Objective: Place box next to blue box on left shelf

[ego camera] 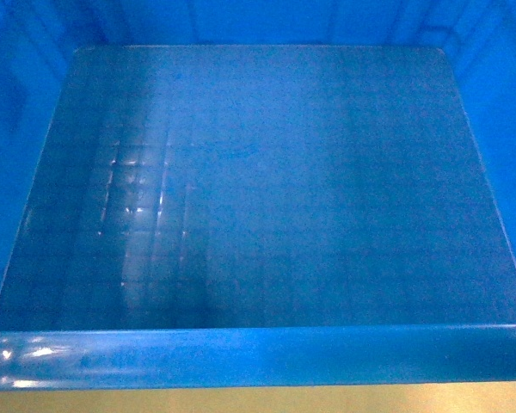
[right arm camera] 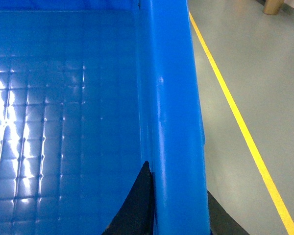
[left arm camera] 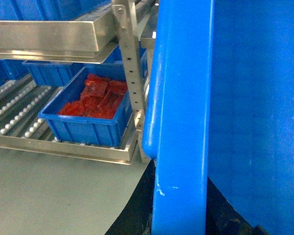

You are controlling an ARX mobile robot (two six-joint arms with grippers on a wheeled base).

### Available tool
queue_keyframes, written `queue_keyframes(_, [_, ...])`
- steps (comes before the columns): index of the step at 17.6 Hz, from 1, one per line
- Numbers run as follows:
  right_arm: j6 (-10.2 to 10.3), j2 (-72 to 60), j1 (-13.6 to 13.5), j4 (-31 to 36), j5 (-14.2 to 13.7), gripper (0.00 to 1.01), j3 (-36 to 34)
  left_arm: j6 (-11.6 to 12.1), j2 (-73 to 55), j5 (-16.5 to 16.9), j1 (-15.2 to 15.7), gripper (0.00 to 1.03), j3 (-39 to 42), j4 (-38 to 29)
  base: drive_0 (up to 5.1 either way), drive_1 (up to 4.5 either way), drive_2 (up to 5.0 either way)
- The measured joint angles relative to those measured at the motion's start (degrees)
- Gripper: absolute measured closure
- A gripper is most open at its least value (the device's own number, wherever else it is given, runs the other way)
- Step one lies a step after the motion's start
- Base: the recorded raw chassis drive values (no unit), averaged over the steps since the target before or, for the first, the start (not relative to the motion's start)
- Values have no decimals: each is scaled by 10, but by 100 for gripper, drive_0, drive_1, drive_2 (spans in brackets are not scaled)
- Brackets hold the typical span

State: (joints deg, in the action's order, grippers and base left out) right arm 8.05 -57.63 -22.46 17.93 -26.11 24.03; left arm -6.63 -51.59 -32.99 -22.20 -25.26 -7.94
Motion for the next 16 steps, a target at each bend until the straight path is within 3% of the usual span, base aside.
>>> queue_keyframes(16, [0, 1, 0, 0, 0, 91, 0, 0, 1, 0, 0, 91, 0, 0, -460, 277, 277])
